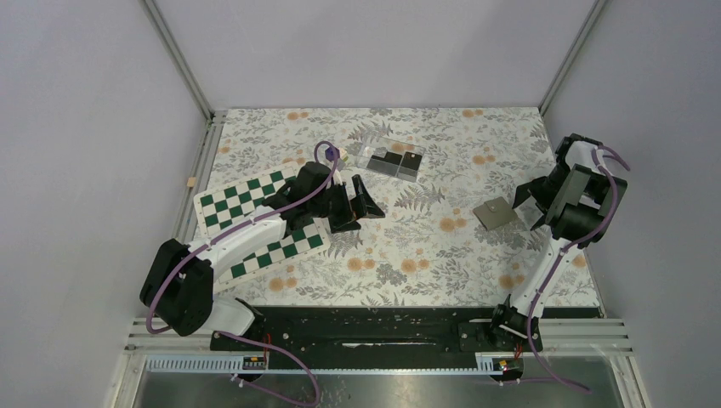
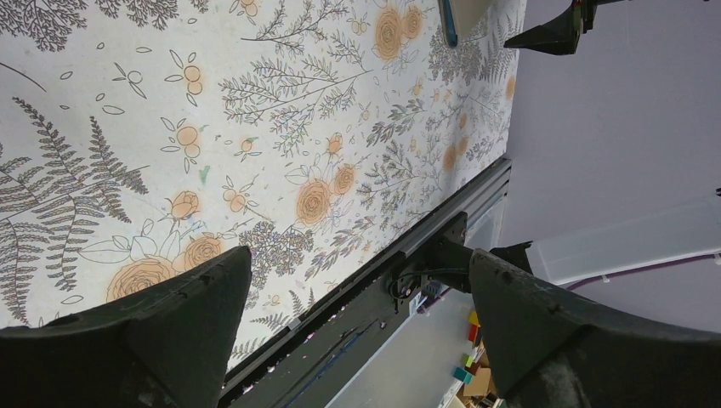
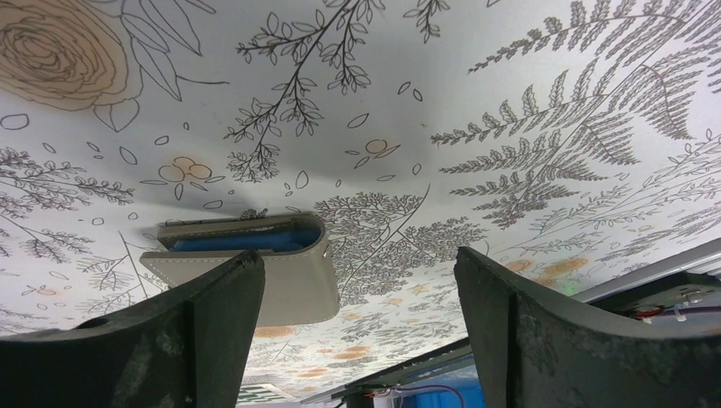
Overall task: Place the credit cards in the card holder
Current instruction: Move the card holder to the center of the board.
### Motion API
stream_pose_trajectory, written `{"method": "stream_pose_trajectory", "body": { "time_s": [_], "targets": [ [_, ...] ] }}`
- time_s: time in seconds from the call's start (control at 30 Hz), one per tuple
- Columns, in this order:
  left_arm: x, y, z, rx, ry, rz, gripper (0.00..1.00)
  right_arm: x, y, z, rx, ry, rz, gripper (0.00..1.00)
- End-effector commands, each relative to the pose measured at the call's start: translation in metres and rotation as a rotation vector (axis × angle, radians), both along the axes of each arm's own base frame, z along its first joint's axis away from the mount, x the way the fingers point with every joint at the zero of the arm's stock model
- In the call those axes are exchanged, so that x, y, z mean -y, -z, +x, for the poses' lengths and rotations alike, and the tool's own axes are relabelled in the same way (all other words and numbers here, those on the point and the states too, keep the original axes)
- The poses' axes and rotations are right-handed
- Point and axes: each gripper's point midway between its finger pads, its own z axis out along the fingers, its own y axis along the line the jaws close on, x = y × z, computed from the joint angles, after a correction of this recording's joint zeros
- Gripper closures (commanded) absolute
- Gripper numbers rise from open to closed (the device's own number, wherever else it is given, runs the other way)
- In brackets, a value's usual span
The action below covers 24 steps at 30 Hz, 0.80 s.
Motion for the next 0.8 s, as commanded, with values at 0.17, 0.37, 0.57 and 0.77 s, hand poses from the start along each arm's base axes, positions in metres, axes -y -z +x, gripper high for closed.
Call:
{"method": "stream_pose_trajectory", "body": {
  "time_s": [0.17, 0.37, 0.57, 0.77],
  "targets": [
    [0.002, -0.011, 0.004, 0.032, 0.004, -0.034, 0.01, 0.025, -0.002, 0.008, 0.037, 0.182, -0.009, 0.12],
    [0.003, -0.01, 0.006, 0.028, 0.005, -0.031, 0.01, 0.02, 0.007, 0.002, -0.012, 0.135, 0.04, 0.12],
    [0.004, -0.01, 0.007, 0.026, 0.005, -0.035, 0.01, 0.021, 0.009, -0.006, -0.047, 0.013, 0.037, 0.12],
    [0.006, -0.012, 0.008, 0.026, 0.008, -0.042, 0.01, 0.023, 0.005, -0.013, -0.126, -0.182, -0.037, 0.12]
  ]
}}
